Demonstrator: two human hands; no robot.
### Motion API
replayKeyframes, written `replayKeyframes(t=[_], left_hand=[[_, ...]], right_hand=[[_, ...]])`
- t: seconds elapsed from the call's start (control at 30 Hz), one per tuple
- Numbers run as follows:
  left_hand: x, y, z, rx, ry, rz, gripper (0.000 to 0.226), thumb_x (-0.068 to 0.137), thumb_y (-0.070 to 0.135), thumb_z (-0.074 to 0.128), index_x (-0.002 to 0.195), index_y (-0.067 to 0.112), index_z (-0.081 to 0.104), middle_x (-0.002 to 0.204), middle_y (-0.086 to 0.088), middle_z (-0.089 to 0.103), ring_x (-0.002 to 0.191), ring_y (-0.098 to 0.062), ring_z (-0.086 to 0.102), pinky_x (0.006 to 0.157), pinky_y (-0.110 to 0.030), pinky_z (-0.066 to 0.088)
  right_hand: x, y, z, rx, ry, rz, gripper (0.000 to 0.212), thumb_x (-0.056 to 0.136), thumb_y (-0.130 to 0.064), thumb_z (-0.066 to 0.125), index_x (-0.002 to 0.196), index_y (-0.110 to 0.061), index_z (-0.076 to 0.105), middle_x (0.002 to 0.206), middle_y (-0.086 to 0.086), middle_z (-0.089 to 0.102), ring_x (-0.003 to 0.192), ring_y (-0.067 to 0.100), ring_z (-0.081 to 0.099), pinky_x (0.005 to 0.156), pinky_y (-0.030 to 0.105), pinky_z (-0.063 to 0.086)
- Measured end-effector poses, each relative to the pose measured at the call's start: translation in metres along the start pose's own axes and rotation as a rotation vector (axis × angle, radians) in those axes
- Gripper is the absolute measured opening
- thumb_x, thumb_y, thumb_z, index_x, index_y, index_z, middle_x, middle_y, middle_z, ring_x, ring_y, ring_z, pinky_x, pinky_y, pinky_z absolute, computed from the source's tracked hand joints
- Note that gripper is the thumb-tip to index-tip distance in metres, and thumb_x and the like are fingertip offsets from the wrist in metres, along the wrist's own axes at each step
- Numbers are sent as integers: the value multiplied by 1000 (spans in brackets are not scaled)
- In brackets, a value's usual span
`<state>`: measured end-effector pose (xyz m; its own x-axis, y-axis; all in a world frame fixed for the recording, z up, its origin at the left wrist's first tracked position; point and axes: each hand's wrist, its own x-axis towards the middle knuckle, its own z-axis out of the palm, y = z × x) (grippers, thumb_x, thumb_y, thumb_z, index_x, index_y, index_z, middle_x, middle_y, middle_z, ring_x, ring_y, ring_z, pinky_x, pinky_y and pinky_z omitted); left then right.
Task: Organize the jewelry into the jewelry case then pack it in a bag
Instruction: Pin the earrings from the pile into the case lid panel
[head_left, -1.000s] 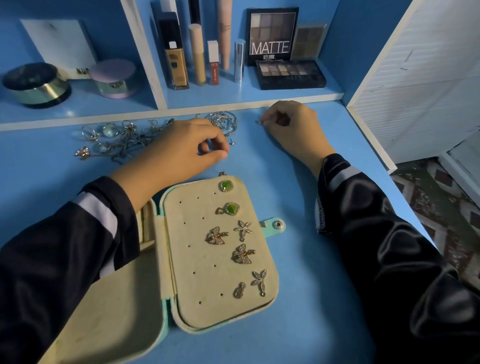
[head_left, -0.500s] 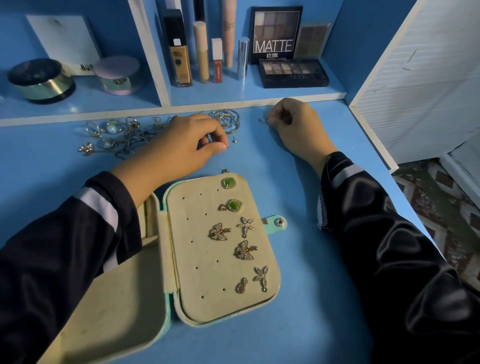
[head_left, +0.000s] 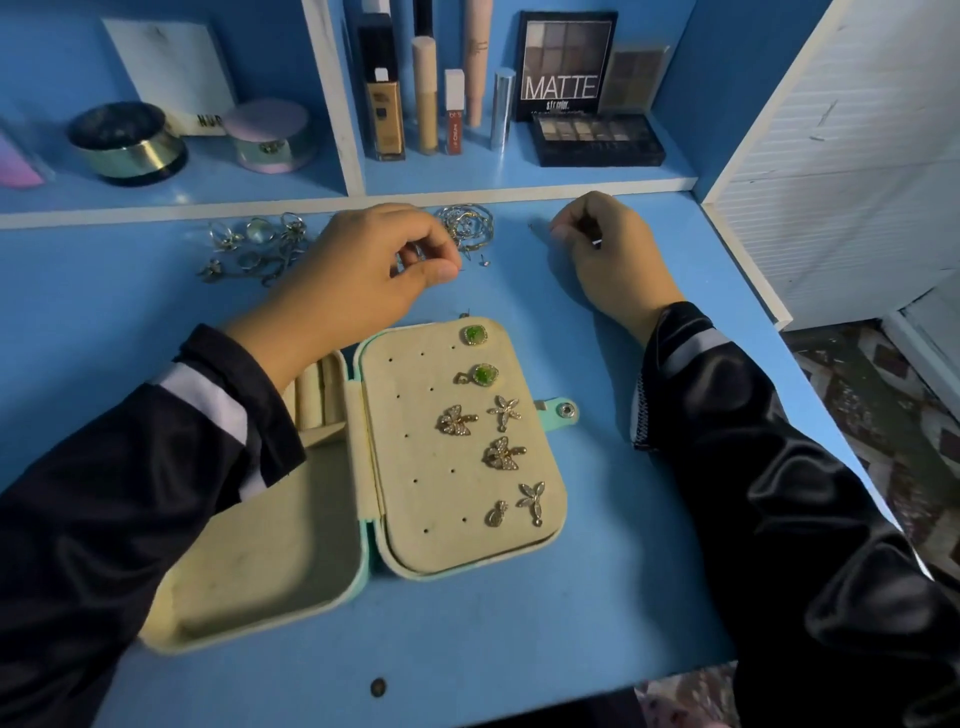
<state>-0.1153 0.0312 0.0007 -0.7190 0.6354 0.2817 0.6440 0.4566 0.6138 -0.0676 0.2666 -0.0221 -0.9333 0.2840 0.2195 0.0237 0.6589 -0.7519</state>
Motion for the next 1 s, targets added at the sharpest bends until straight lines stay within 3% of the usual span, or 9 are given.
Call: replayKeyframes(t=[0.13, 0.27, 0.37, 0.5, 0.6, 0.77, 1.0], left_hand=[[-23, 11, -7, -36, -8, -15, 7, 88, 13, 71, 87, 19, 70, 85, 10, 66, 71, -4, 54, 70, -25, 46], [-48, 22, -12, -75, -18, -44, 6, 87, 14, 73, 85, 20, 70, 86, 8, 68, 74, -9, 57, 72, -27, 47], [-65, 28, -15, -90, -7, -79, 6, 85, 16, 74, 85, 20, 71, 86, 4, 69, 75, -14, 58, 73, -30, 47], [-89, 41, -16, -82, -32, -115, 3, 85, 19, 75, 85, 20, 73, 85, 3, 69, 73, -16, 55, 68, -20, 43], [-105, 52, -15, -96, -41, -115, 2, 85, 19, 75, 87, 20, 73, 83, 6, 69, 74, -16, 55, 66, -18, 43], [-126, 63, -9, -132, -43, -118, 4, 85, 22, 74, 86, 25, 73, 85, 11, 69, 75, -16, 60, 73, -29, 48], [-143, 75, -1, -154, -19, -92, 3, 85, 16, 74, 88, 16, 74, 87, 9, 69, 79, -12, 61, 76, -27, 49]], right_hand=[[-25, -13, 2, 55, 3, -32, 10, 95, -6, 53, 91, -13, 59, 86, -7, 59, 76, 7, 50, 65, 7, 36], [-57, -24, 0, 85, -45, -73, 8, 95, -6, 53, 92, -9, 60, 82, -16, 57, 72, -2, 50, 65, 7, 36], [-83, -33, -3, 120, -72, -82, 10, 96, -7, 52, 91, -13, 59, 83, -13, 60, 72, -1, 52, 65, 10, 38], [-115, -48, -6, 195, -81, -118, 13, 95, -4, 52, 90, -12, 60, 85, 1, 66, 70, 7, 55, 65, 16, 41], [-136, -54, -8, 220, -84, -121, 12, 95, -2, 53, 89, -9, 62, 78, -7, 62, 62, 0, 49, 62, 9, 36], [-162, -51, -4, 230, -42, -105, 11, 94, -3, 57, 89, -11, 64, 79, -10, 64, 68, -4, 54, 66, 7, 37], [-178, -42, -4, 189, 40, -89, 7, 93, -4, 59, 91, -8, 65, 87, -14, 68, 80, 4, 61, 74, 11, 44]])
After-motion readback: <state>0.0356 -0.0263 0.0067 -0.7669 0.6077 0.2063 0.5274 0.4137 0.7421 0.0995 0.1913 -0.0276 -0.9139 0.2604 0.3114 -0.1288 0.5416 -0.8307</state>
